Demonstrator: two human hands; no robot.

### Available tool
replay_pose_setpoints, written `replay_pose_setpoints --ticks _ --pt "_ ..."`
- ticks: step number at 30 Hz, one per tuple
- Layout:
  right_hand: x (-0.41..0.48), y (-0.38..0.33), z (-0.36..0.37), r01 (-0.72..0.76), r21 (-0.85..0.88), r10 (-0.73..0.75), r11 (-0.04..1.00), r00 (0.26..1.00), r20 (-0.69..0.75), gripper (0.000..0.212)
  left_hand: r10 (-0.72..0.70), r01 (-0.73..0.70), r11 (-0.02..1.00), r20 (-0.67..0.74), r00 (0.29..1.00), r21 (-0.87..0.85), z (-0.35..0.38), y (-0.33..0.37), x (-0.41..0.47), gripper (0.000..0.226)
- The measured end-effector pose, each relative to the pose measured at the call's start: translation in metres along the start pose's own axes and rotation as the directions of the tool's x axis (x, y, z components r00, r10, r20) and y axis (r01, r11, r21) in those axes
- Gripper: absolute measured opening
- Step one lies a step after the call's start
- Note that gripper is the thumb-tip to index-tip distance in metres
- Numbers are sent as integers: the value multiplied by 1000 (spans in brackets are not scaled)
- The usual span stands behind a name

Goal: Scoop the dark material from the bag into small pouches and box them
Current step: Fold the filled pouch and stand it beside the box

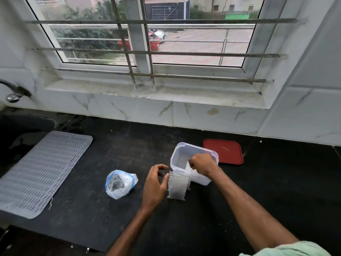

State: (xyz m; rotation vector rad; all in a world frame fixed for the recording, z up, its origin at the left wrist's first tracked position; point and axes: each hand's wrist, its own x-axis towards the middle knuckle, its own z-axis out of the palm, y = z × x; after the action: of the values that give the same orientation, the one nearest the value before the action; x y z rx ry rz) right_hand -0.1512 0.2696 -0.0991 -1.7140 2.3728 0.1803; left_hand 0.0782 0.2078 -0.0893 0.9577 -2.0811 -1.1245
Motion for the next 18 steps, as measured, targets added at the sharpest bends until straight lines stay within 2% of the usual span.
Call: replay_pose_setpoints --ticks 2,4,6,9,11,13,16,18 --pt "-6 2 -2 10 17 -9 1000 997 -78 31 0 0 1000 1 1000 8 3 6 -2 23" --pt "-15 2 -8 7 25 -2 1000 974 -225 27 -25 25 999 1 1000 -20 7 14 0 17" --pt "-28 0 -22 18 74 15 997 905 -425 18 -66 66 994 4 998 -88 10 26 2 12" --pt "-55 -12 -49 148 261 36 954 808 -588 12 -58 49 976 -35 998 -212 10 54 5 7" --pt "-79 -24 -63 234 373 61 898 772 -632 8 -49 50 966 10 999 -255 9 71 6 7" --pt "-98 -35 -70 294 450 77 843 763 -642 5 -59 90 958 117 991 -272 10 79 7 13" --pt "-114 -38 -71 303 530 101 792 791 -603 5 -54 111 946 189 980 -304 14 84 4 12" --pt "-120 -36 -69 276 648 171 710 825 -538 7 -39 118 931 227 973 -346 15 86 0 10"
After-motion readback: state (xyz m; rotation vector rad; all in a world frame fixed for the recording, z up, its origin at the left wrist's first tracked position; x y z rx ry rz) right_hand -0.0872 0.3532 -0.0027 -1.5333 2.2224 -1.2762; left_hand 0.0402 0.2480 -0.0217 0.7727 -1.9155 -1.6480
